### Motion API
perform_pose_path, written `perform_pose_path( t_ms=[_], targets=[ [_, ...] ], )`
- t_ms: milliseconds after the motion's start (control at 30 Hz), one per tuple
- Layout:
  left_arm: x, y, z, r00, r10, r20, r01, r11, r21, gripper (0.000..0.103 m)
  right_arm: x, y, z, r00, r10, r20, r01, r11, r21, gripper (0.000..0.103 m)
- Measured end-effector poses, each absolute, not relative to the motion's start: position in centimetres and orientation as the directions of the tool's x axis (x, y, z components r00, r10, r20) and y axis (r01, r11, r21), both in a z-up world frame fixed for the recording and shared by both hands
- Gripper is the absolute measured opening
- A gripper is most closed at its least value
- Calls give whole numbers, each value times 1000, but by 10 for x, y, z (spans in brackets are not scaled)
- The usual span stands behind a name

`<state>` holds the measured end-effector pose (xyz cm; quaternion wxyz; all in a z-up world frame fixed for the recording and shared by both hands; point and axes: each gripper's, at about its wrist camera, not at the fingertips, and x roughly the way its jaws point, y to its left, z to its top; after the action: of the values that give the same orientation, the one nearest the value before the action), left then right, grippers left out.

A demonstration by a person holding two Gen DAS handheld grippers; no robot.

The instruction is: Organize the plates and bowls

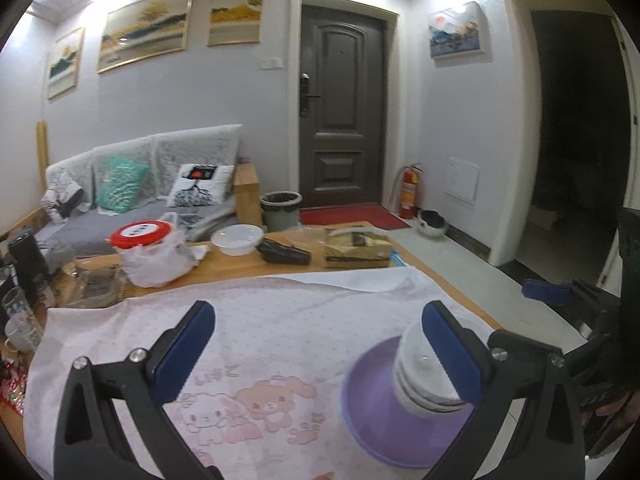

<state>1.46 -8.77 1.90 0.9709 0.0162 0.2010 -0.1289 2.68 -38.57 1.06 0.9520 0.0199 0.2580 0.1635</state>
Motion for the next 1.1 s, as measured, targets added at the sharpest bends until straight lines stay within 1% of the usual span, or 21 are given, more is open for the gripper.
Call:
perform_pose_path(
  t_ms=[400, 700, 1100],
  targets=[
    [17, -39, 14, 918, -66, -391, 73, 997, 1, 103, 37, -361, 22, 826, 362, -431, -343, 931, 125, 100],
    [16, -24, 12, 925, -18, -379, 23, 1000, 7, 103, 41, -351, 23, 824, 379, -421, -363, 924, 121, 100],
    [14, -21, 12, 928, -11, -372, 14, 1000, 5, 103, 41, -344, 24, 822, 384, -420, -370, 922, 117, 100]
  ],
)
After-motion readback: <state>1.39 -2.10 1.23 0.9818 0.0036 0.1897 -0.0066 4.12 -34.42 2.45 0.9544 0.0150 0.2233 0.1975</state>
